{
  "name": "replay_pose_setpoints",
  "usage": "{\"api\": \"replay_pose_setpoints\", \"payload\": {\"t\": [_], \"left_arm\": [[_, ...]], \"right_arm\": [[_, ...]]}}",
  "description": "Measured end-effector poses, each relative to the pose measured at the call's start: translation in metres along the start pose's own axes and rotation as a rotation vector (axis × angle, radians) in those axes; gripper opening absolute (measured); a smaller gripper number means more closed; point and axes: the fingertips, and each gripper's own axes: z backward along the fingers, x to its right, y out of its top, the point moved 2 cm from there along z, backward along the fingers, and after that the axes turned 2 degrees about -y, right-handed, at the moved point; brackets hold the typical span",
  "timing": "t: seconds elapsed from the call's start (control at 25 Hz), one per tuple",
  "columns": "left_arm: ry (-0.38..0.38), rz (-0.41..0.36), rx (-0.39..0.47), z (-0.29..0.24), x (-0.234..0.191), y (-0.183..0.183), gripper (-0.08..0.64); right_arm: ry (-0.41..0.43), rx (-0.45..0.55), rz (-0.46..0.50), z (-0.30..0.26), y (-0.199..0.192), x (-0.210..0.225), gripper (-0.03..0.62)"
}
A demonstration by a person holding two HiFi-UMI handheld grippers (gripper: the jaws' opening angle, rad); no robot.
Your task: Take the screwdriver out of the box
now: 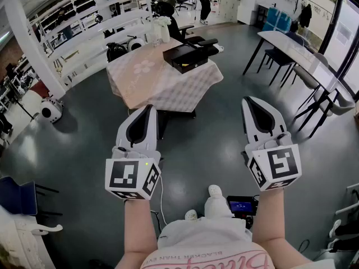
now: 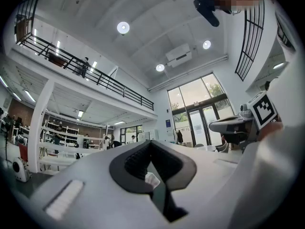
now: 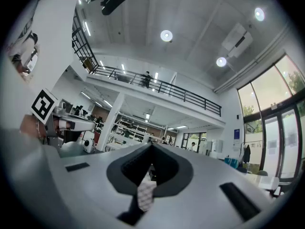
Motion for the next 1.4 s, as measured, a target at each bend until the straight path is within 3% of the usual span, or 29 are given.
{"api": "replay_pose_setpoints", "payload": {"t": [0.28, 0.52, 0.76, 0.96, 1.08, 1.2, 1.4], "left_arm": [[0.022, 0.039, -0.004, -0.011, -0.009, -0.007, 0.009], [0.025, 0.024, -0.03, -0.055, -0.015, -0.026, 0.009], [0.075, 0.02, -0.034, -0.128, -0.039, -0.043, 0.009], [0.163, -0.008, -0.032, -0.206, -0.062, -0.05, 0.009], [0.221, 0.02, -0.037, -0.246, -0.076, -0.056, 0.009], [0.217, 0.056, -0.061, -0.28, -0.079, -0.069, 0.009], [0.177, -0.019, -0.134, -0.323, -0.077, -0.093, 0.009]], "right_arm": [[0.011, -0.025, 0.035, -0.011, -0.008, 0.0, 0.005], [0.0, -0.012, -0.006, -0.053, -0.03, 0.029, 0.006], [0.039, -0.004, -0.046, -0.125, -0.059, 0.065, 0.006], [0.084, 0.012, -0.067, -0.201, -0.083, 0.107, 0.006], [0.117, 0.023, -0.065, -0.242, -0.092, 0.13, 0.006], [0.146, 0.03, -0.061, -0.271, -0.103, 0.151, 0.006], [0.176, 0.024, -0.052, -0.311, -0.12, 0.171, 0.006]]}}
